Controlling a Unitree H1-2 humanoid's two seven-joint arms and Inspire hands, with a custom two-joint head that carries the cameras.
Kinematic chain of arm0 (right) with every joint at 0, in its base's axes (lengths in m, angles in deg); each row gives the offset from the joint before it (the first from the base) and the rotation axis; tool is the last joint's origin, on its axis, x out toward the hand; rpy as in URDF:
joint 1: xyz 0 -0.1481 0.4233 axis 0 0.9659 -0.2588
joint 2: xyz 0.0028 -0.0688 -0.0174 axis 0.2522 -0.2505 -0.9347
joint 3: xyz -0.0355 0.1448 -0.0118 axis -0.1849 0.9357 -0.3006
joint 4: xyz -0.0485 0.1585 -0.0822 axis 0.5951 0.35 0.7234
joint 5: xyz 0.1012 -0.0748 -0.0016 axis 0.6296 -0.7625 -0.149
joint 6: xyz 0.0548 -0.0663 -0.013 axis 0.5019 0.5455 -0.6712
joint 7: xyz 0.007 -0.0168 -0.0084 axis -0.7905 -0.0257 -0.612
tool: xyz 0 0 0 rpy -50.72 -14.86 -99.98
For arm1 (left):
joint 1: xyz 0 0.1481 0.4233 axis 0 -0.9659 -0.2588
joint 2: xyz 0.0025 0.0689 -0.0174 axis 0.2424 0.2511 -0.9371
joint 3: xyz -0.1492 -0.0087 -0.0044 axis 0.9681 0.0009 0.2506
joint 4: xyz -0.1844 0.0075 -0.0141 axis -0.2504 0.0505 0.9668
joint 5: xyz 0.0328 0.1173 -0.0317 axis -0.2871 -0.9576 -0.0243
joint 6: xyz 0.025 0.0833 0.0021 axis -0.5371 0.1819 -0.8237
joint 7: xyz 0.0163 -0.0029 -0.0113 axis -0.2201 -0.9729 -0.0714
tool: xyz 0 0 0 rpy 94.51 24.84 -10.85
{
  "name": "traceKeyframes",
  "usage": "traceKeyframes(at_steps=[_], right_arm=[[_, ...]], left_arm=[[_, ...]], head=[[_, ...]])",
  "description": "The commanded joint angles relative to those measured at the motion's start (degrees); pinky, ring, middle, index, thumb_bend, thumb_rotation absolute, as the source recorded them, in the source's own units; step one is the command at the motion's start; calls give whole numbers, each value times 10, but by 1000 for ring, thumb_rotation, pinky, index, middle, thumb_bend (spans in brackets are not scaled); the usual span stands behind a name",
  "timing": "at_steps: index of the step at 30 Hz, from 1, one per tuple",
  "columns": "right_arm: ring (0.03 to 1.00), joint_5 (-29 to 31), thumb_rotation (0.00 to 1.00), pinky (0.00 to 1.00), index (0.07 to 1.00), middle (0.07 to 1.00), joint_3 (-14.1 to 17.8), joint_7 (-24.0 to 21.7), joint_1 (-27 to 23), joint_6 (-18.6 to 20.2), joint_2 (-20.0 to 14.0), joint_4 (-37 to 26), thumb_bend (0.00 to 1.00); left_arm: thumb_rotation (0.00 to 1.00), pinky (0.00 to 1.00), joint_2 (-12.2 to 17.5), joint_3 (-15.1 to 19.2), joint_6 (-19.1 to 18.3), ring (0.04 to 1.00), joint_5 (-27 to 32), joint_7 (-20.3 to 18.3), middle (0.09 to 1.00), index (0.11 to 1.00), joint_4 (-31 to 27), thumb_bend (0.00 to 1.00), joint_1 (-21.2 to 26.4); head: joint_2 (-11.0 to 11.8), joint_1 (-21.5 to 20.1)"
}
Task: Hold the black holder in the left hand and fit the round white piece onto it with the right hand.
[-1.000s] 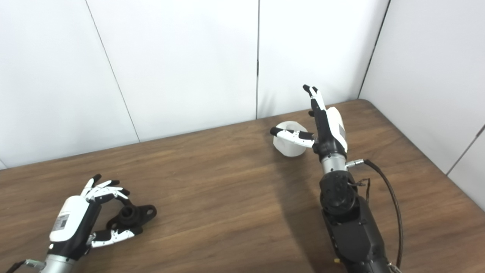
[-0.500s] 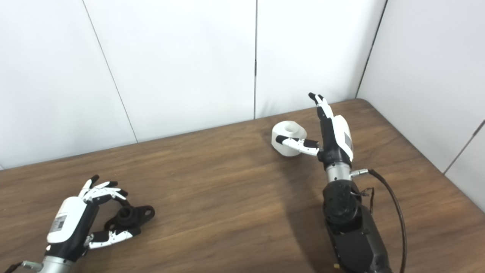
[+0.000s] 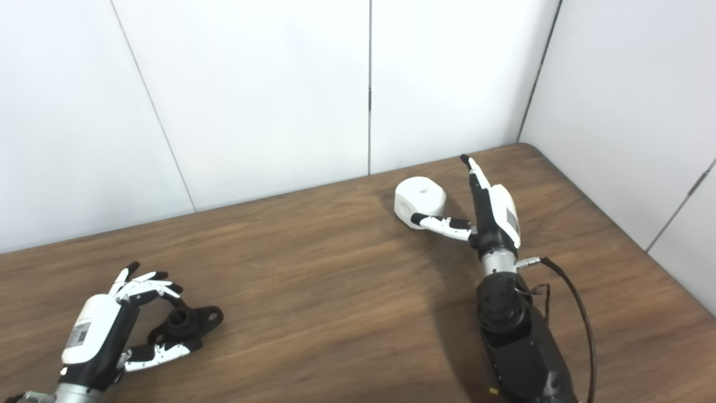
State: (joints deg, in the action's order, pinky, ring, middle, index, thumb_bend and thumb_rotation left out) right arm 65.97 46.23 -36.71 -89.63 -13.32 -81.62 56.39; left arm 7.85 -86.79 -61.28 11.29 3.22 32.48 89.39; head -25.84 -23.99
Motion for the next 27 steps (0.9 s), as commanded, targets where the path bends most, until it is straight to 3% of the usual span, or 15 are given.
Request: traceKeyframes(at_steps=[1, 6, 14, 27], right_arm=[[964, -2, 348, 840, 987, 973, 2, 1, -27, -9, -20, -8, 892], [994, 0, 364, 854, 999, 996, -5, -14, -30, 1, -25, 1, 912], [1000, -37, 440, 972, 1000, 1000, -39, -31, -40, 60, -30, 1, 979], [1000, -52, 420, 1000, 950, 1000, -54, -4, -60, 51, -20, 38, 986]], left_arm=[[41, 1000, -5, -12, 12, 830, 5, 8, 687, 483, 52, 520, -68], [42, 1000, -4, -13, 13, 827, 3, 8, 691, 483, 55, 520, -67], [42, 1000, -5, -13, 16, 826, 3, 11, 693, 483, 60, 520, -67], [42, 1000, -7, -14, 14, 824, 2, 10, 692, 483, 56, 520, -68]], head=[[-1, 0], [-2, -1], [-2, -1], [0, 4]])
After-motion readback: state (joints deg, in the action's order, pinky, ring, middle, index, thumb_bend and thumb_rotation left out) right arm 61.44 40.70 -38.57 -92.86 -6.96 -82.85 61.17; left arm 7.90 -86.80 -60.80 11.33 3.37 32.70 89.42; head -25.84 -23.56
